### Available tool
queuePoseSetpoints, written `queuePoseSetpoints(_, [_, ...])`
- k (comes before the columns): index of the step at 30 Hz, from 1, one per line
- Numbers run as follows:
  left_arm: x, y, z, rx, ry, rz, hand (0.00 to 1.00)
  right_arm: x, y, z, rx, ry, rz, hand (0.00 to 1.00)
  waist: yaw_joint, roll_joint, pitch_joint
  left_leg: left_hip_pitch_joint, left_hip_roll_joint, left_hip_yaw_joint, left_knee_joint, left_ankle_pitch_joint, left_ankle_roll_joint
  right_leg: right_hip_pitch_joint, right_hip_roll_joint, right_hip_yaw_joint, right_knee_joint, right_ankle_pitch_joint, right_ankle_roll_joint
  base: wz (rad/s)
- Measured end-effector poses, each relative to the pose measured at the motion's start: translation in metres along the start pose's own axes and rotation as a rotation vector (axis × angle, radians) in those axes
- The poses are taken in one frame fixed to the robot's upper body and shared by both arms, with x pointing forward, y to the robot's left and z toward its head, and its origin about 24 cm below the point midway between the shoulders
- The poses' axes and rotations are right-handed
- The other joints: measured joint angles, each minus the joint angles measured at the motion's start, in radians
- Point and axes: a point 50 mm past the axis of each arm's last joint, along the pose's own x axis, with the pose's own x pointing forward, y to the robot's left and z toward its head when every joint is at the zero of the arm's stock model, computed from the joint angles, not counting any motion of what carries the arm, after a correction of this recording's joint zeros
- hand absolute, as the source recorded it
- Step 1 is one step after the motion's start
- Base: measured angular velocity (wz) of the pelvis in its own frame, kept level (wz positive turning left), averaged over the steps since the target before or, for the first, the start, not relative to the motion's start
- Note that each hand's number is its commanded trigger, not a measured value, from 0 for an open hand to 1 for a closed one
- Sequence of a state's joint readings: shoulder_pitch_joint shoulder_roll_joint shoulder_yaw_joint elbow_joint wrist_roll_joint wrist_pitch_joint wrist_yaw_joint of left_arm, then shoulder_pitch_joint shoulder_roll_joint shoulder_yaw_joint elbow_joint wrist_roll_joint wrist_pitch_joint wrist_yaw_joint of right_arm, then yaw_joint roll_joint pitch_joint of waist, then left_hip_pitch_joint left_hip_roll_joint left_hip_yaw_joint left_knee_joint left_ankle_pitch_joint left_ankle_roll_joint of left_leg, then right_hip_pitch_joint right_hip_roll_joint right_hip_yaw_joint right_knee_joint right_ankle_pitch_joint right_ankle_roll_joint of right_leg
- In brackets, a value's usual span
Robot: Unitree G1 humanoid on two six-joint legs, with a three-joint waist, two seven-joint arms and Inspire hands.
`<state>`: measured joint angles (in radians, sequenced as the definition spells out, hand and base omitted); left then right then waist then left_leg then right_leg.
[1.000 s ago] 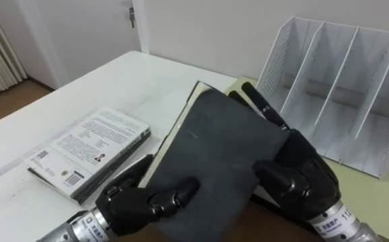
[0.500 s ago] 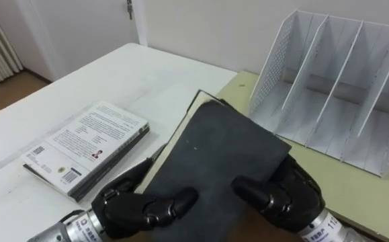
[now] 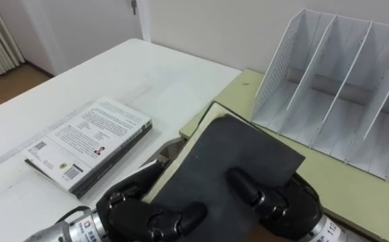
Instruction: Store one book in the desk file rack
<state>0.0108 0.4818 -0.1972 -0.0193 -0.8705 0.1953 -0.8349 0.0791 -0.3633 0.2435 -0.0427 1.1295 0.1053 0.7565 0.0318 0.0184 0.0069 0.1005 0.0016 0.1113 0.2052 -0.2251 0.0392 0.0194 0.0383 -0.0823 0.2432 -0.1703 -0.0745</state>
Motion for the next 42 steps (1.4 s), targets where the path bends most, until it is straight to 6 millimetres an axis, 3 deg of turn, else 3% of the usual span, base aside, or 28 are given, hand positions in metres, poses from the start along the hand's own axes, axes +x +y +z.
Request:
queuePoseSetpoints(1, [0.0,0.0,0.0,-0.002,0.001,0.0,1.0,0.0,0.0,0.0,0.0,0.001,0.001,1.0,0.0,0.0,0.0001,0.0,0.0,0.0,0.0,0.0,0.0,0.0,0.0,0.0,0.0,0.0,0.0,0.0])
queuePoseSetpoints(2, [0.0,0.0,-0.001,-0.002,0.002,0.0,0.93,-0.001,0.0,0.0,-0.001,0.002,0.001,1.0,-0.003,0.0,0.0002,0.0,0.0,0.0,0.0,0.0,0.0,0.0,0.0,0.0,0.0,0.0,0.0,0.0])
queuePoseSetpoints(3, [0.0,0.0,-0.001,-0.002,0.002,0.0,0.62,-0.001,-0.001,0.001,-0.001,-0.001,0.001,1.0,-0.004,0.0,0.0003,-0.001,0.0,0.0,0.0,0.0,0.0,0.0,0.0,-0.001,0.0,0.0,0.0,0.0])
queuePoseSetpoints(4, [0.0,0.0,-0.001,-0.002,0.002,-0.001,0.47,-0.001,-0.001,0.002,-0.005,-0.006,0.0,1.0,-0.003,0.001,0.0009,-0.001,0.0,0.0,0.0,0.0,0.0,0.0,0.0,-0.001,-0.001,0.0,0.0,0.0])
queuePoseSetpoints(5, [0.001,-0.001,-0.001,-0.003,0.002,-0.003,0.0,-0.001,-0.001,0.002,-0.004,-0.007,0.001,1.0,-0.003,0.001,0.0015,-0.001,0.0,0.0,0.0,0.0,0.0,-0.001,0.0,-0.001,-0.001,0.0,0.0,0.0])
queuePoseSetpoints(12, [-0.001,0.001,-0.001,-0.001,0.004,0.009,0.0,-0.002,-0.003,0.004,-0.032,0.009,-0.018,1.0,-0.005,0.008,0.0072,-0.001,0.0,0.001,-0.002,0.0,0.0,-0.005,0.001,0.002,-0.002,0.0,0.0,0.0])
queuePoseSetpoints(16, [-0.006,0.009,-0.009,0.033,0.038,0.077,0.0,-0.007,-0.008,0.012,-0.14,0.064,-0.085,1.0,-0.016,0.009,0.0074,0.014,0.0,-0.005,-0.009,0.0,-0.001,0.009,0.002,-0.001,-0.001,0.0,0.0,0.02])
queuePoseSetpoints(21, [-0.028,0.026,-0.046,0.018,0.183,0.307,0.0,-0.009,-0.012,0.03,-0.243,0.027,-0.208,1.0,-0.038,0.007,0.0075,0.024,0.0,-0.005,-0.009,0.0,-0.001,0.02,0.001,0.0,-0.005,-0.001,-0.001,-0.01])
queuePoseSetpoints(23, [-0.043,0.03,-0.071,0.01,0.286,0.418,0.0,-0.01,-0.014,0.042,-0.32,-0.003,-0.294,1.0,-0.048,0.005,0.0082,0.034,0.0,-0.004,-0.015,0.0,-0.001,0.028,0.003,0.001,-0.016,-0.001,0.0,0.0])
queuePoseSetpoints(27, [-0.058,0.027,-0.103,-0.03,0.398,0.524,0.0,-0.009,-0.017,0.055,-0.381,-0.077,-0.432,1.0,-0.064,0.003,0.0086,0.033,0.001,0.008,-0.016,0.0,-0.001,0.03,0.003,0.002,-0.021,0.0,0.001,-0.01])
queuePoseSetpoints(36, [-0.084,0.017,-0.163,-0.135,0.565,0.747,0.0,-0.011,-0.027,0.068,-0.754,-0.021,-0.757,1.0,-0.079,-0.003,0.0035,0.029,0.002,0.028,-0.019,0.0,-0.001,0.013,0.004,0.009,-0.019,0.0,0.001,-0.03])
queuePoseSetpoints(40, [-0.112,0.011,-0.188,-0.216,0.668,0.868,0.0,-0.018,-0.03,0.087,-0.938,-0.066,-0.949,1.0,-0.069,-0.02,-0.0086,0.031,0.004,0.03,-0.02,0.0,-0.001,0.013,0.008,0.023,-0.021,0.001,0.001,-0.09])
queuePoseSetpoints(42, [-0.12,0.006,-0.197,-0.25,0.704,0.901,0.0,-0.015,-0.028,0.103,-1.0,-0.138,-1.019,1.0,-0.069,-0.02,-0.0088,0.032,0.003,0.03,-0.02,0.0,-0.001,0.015,0.008,0.023,-0.02,0.001,0.001,-0.02])
